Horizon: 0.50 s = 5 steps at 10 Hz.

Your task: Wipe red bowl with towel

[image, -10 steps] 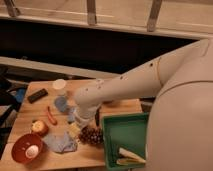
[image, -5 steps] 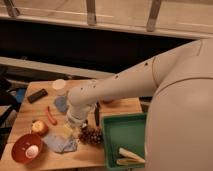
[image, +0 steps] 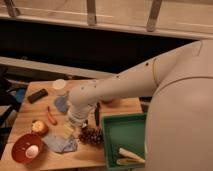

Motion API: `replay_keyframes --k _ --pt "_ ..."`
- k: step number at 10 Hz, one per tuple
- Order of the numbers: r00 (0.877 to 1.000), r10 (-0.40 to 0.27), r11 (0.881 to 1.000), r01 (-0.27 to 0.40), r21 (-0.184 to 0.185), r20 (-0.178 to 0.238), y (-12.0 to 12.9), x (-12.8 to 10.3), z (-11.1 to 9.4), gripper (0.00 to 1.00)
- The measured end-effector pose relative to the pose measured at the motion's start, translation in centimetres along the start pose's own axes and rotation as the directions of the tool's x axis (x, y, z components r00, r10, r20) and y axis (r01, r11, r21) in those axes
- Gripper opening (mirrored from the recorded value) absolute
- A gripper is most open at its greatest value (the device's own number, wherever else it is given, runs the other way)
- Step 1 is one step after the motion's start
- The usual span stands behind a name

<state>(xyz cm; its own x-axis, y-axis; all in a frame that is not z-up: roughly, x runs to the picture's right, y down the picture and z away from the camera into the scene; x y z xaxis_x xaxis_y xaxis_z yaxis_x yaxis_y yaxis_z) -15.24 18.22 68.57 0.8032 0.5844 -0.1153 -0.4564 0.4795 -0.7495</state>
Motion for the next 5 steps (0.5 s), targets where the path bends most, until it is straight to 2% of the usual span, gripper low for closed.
replay_keyframes --k 3,5 --pt "0.999 -0.036 0.996 0.035 -0.079 -0.021 0.5 -1.2 4.2 0.69" --pt "0.998 -0.053 0.993 0.049 -0.108 -0.031 0.9 -1.5 5.3 0.69"
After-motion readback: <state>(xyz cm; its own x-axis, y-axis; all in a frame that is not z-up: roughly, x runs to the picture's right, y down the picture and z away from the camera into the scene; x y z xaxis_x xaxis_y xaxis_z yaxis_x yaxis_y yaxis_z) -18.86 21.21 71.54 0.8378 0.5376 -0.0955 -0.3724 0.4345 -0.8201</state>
